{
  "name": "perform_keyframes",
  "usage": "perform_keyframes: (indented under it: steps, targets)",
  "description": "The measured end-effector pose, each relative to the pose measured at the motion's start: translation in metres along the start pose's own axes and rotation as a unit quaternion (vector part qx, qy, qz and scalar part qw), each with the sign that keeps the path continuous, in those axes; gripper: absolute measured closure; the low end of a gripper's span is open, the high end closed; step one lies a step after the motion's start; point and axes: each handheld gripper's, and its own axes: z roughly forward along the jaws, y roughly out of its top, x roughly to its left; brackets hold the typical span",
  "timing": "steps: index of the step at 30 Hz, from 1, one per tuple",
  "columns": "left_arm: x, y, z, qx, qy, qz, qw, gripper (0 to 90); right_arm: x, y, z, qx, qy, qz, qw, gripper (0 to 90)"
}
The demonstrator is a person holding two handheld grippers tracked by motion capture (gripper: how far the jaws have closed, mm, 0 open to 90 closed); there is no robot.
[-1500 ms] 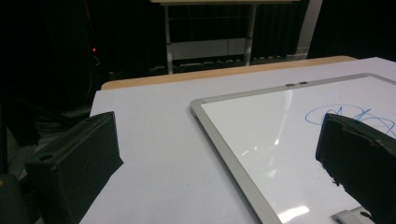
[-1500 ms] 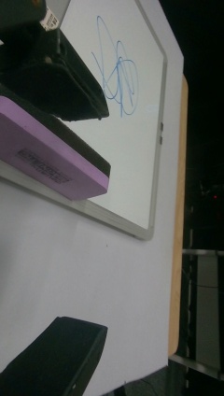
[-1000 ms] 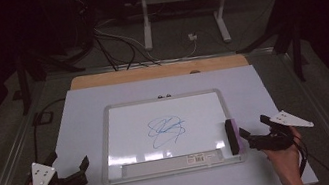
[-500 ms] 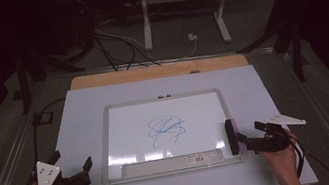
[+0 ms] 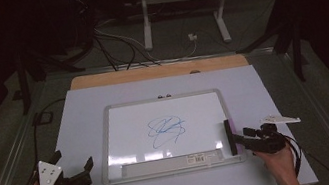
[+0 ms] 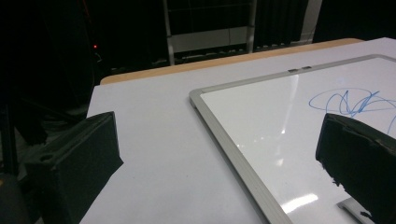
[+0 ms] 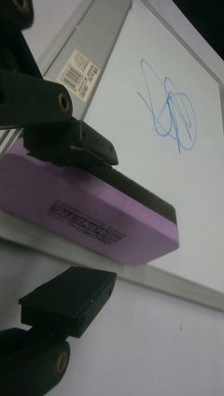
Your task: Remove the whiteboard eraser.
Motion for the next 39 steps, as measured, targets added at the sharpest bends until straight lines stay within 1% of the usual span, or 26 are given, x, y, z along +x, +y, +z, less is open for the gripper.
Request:
perform_keyframes:
  steps: [2, 4, 6, 9, 16, 19, 22, 24, 28, 30, 33, 39]
  targets:
    - [0.000, 0.000, 0.000, 0.000, 0.001, 0.000, 1.0000, 0.6, 0.003, 0.001, 0.004, 0.005, 0.006, -0.002, 1.0000, 36.5]
    - [0.000, 0.000, 0.000, -0.001, 0.001, 0.000, 1.0000, 0.6, 0.004, 0.001, 0.005, 0.007, 0.008, -0.003, 0.9999, 35.8]
    - [0.000, 0.000, 0.000, 0.000, 0.001, 0.000, 1.0000, 0.6, 0.004, 0.002, 0.007, 0.012, 0.012, 0.001, 0.9999, 33.6]
    - [0.000, 0.000, 0.000, 0.000, 0.001, 0.000, 1.0000, 0.6, 0.004, 0.001, 0.010, 0.022, 0.026, 0.010, 0.9994, 31.1]
    - [0.000, 0.000, 0.000, 0.000, 0.003, 0.002, 1.0000, 0.6, 0.008, 0.001, 0.016, 0.038, 0.039, 0.014, 0.9984, 30.8]
    - [-0.001, 0.000, 0.000, 0.000, 0.004, 0.003, 1.0000, 0.6, 0.009, -0.001, 0.020, 0.052, 0.034, 0.005, 0.9981, 32.1]
    - [-0.001, 0.000, 0.000, 0.000, 0.005, 0.005, 1.0000, 0.6, 0.007, -0.003, 0.023, 0.058, 0.043, 0.015, 0.9972, 36.2]
    - [-0.001, 0.000, 0.000, 0.000, 0.005, 0.006, 1.0000, 0.6, 0.007, -0.002, 0.022, 0.055, 0.045, 0.013, 0.9974, 40.4]
    - [-0.002, 0.000, 0.000, 0.000, 0.005, 0.007, 1.0000, 0.7, 0.007, -0.001, 0.021, 0.055, 0.038, 0.018, 0.9976, 40.9]
    - [-0.002, 0.000, 0.000, 0.001, 0.006, 0.009, 0.9999, 0.6, 0.007, 0.000, 0.020, 0.054, 0.034, 0.014, 0.9979, 41.0]
    - [-0.002, 0.000, 0.000, 0.002, 0.006, 0.009, 0.9999, 0.6, 0.009, 0.002, 0.018, 0.048, 0.037, 0.013, 0.9981, 41.1]
    - [-0.002, 0.000, 0.001, 0.002, 0.006, 0.008, 0.9999, 0.6, 0.012, 0.007, 0.014, 0.034, 0.036, 0.007, 0.9987, 41.1]
